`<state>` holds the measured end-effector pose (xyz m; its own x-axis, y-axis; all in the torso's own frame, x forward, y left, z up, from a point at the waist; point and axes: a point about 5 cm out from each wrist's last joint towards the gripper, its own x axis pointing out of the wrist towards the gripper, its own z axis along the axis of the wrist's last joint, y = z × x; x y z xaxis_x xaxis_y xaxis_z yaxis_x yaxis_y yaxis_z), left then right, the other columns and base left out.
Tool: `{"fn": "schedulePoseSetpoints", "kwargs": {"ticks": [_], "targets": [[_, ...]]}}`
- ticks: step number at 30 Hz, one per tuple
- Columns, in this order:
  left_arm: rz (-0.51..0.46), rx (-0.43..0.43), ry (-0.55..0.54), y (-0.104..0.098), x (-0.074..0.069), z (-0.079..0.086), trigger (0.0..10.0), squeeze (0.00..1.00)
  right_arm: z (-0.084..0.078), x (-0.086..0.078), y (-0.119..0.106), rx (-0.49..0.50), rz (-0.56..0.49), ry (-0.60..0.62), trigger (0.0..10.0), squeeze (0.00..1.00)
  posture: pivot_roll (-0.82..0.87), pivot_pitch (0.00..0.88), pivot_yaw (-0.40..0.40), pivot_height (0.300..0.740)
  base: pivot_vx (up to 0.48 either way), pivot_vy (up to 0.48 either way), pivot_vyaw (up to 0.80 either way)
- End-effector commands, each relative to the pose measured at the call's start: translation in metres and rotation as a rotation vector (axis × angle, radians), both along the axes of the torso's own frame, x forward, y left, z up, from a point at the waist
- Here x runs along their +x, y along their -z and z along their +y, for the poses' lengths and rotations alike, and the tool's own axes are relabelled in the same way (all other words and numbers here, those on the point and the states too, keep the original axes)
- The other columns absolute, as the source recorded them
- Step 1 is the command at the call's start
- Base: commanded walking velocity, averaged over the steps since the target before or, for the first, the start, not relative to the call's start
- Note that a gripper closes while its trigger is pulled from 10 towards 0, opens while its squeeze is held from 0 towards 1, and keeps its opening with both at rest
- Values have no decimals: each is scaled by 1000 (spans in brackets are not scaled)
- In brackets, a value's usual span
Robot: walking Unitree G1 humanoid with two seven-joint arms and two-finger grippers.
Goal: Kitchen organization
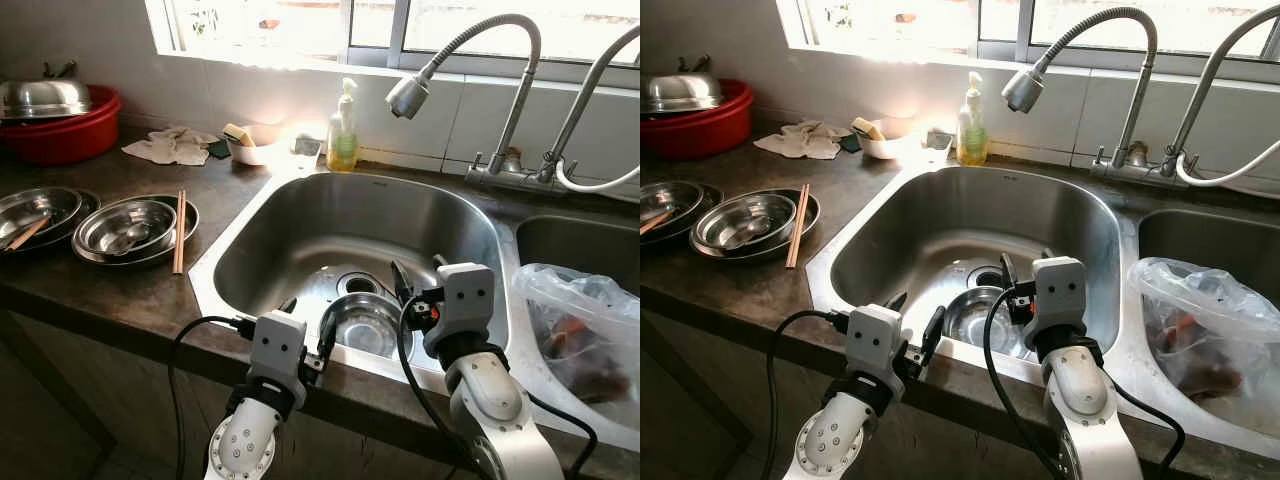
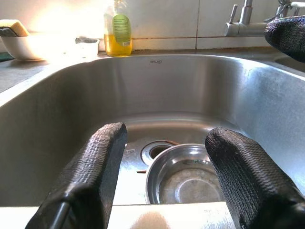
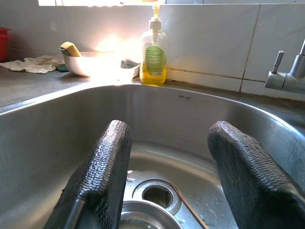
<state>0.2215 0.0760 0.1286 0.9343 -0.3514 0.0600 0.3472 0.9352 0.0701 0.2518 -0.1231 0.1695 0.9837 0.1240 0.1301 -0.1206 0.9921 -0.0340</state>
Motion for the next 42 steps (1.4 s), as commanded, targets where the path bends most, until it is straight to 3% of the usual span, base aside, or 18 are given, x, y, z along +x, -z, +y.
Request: {"fn": "schedulePoseSetpoints", "kwargs": {"ticks": [1, 42], "targets": [[43, 18, 10, 9, 0, -1, 10000, 0, 0, 1, -4, 3, -9, 11, 10000, 0, 100, 0, -37, 740, 0, 0, 0], [33, 22, 10, 8, -3, 0, 10000, 0, 1, 0, 0, -2, 11, 4, 10000, 0, 106, 0, -39, 740, -278, 0, 0]]}}
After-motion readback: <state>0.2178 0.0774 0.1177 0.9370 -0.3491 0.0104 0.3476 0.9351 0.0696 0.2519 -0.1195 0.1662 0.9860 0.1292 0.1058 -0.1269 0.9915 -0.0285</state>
